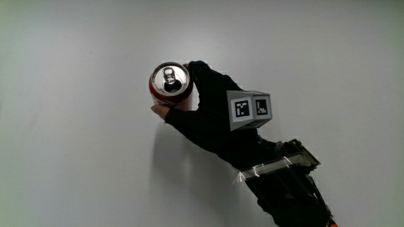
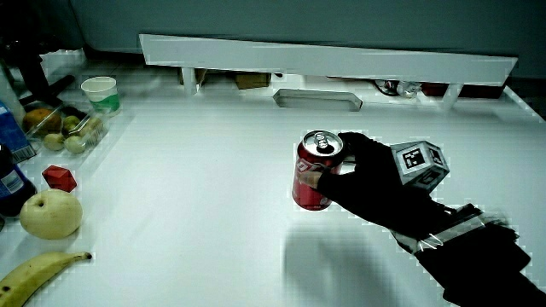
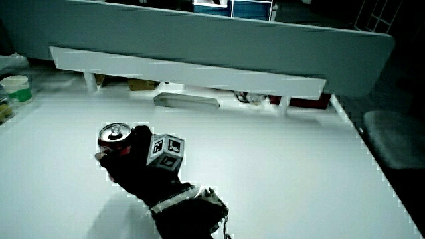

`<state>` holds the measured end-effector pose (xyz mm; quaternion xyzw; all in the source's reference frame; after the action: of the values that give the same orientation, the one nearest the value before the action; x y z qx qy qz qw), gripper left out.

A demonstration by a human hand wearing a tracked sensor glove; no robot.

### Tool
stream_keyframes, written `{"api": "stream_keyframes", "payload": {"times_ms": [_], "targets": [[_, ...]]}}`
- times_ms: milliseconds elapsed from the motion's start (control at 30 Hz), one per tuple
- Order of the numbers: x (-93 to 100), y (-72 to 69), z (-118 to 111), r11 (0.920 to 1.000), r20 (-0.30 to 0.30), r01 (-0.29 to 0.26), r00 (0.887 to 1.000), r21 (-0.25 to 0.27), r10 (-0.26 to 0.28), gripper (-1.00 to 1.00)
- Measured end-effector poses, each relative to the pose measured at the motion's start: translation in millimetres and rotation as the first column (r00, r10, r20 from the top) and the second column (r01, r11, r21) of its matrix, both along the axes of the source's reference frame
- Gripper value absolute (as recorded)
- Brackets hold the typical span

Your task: Place cola

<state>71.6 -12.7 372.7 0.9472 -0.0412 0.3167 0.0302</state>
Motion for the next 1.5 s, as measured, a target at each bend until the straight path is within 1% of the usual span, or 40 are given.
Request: {"api": "stream_keyframes", "payload": {"times_ms": [33, 67, 167, 200, 233, 267, 300, 367, 400, 600, 733, 767, 800, 833, 900, 1033, 1100, 1133, 1300, 1467, 1500], "targets": [[-2.5, 0.1, 3, 1.0000, 0.006, 0.007, 1.000, -0.006, -0.007, 0.00], [-4.8, 0.2, 6, 0.9998, -0.002, 0.011, 1.000, -0.017, -0.011, 0.00], [-10.2, 1.3, 15, 0.9990, 0.001, 0.017, 1.000, -0.041, -0.017, 0.00], [-11.7, 2.0, 17, 0.9990, 0.003, 0.015, 1.000, -0.042, -0.015, 0.00], [-13.5, 2.7, 19, 0.9991, -0.010, 0.015, 1.000, -0.039, -0.015, 0.00], [-15.5, 3.5, 20, 0.9990, -0.005, 0.019, 1.000, -0.040, -0.019, 0.00], [-17.3, 4.2, 22, 0.9985, -0.013, 0.024, 1.000, -0.048, -0.024, 0.00], [-20.8, 6.0, 25, 0.9988, -0.024, 0.029, 0.999, -0.040, -0.029, 0.00], [-22.2, 7.1, 28, 0.9983, -0.038, 0.037, 0.999, -0.045, -0.038, 0.00], [-27.0, 10.9, 38, 0.9970, -0.039, 0.045, 0.998, -0.063, -0.047, 0.00], [-29.4, 13.2, 44, 0.9949, -0.028, 0.049, 0.998, -0.088, -0.052, 0.00], [-29.7, 13.6, 46, 0.9947, -0.035, 0.046, 0.998, -0.092, -0.049, 0.00], [-30.0, 14.1, 46, 0.9937, -0.025, 0.053, 0.998, -0.099, -0.056, 0.00], [-29.5, 14.5, 48, 0.9936, -0.021, 0.048, 0.999, -0.103, -0.050, 0.00], [-29.4, 14.8, 50, 0.9939, -0.023, 0.048, 0.998, -0.099, -0.050, 0.00], [-28.8, 16.2, 51, 0.9938, -0.005, 0.045, 0.999, -0.102, -0.046, 0.00], [-28.1, 16.9, 51, 0.9927, 0.010, 0.043, 0.999, -0.112, -0.042, 0.00], [-27.7, 17.6, 54, 0.9925, 0.001, 0.042, 0.999, -0.115, -0.042, 0.00], [-26.9, 19.9, 56, 0.9896, 0.035, 0.042, 0.999, -0.138, -0.038, 0.00], [-26.9, 21.2, 55, 0.9891, 0.042, 0.046, 0.998, -0.140, -0.040, 0.00], [-26.9, 21.6, 56, 0.9892, 0.045, 0.046, 0.998, -0.140, -0.040, -0.05]]}}
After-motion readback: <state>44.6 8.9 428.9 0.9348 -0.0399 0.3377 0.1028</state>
